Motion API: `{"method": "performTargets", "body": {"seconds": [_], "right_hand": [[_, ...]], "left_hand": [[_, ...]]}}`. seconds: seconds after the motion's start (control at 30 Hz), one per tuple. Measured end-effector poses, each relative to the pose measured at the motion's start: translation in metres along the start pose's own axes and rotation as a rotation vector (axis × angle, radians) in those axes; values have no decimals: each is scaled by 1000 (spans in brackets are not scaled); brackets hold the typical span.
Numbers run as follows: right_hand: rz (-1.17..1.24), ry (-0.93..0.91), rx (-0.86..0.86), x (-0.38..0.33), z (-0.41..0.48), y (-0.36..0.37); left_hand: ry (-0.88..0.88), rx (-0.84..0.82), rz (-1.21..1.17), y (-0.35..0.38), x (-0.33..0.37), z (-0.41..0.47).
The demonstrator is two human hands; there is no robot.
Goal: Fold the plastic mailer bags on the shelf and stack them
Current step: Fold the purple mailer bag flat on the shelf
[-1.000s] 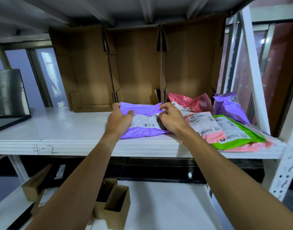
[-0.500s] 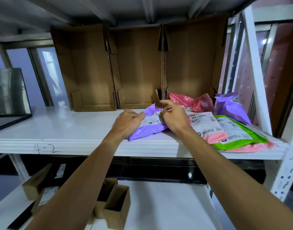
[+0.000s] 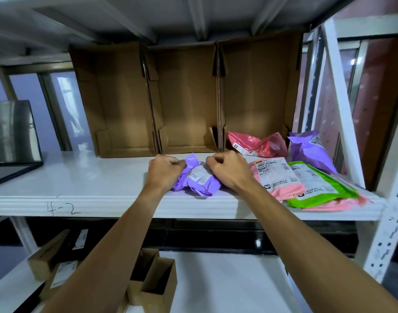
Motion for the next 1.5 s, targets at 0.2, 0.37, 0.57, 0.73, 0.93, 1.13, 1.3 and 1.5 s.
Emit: {"method": "performTargets", "body": {"seconds": [0.2,0.37,0.57,0.73,0.93,1.13,1.3,1.5], "right_hand": [[167,-20,86,-7,-8,-9],[108,-1,16,-6,-7,-4],[-1,35,-178,-4,-5,3],[30,68,-252,-3,-6,8],[22,84,-248,-5,-8,9],[-64,83,-198,-3,-3,9],[-110,62,-202,-1,-2,10],[-87,57,-177,0,-2,8]], "left_hand": [[-227,48,-260,1,-26,10],[-266,33,-298,4,-26,11],[-225,13,-236,9,-27,14],[-289,139,-217,3,-30,14],[8,355,11,-15,-5,1],[346,144,252,3,15,-10],[127,77,119,-3,13,-9],[14,6,-25,-7,16,-12]]}}
Point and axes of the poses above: each hand's wrist, its own z-axis towards the middle knuckle, its own y-axis out of the palm, x = y × z, the point moved 3 cm from there along z, towards the middle knuckle, and after that the axes turned 4 degrees about y, right-handed, at the moved point
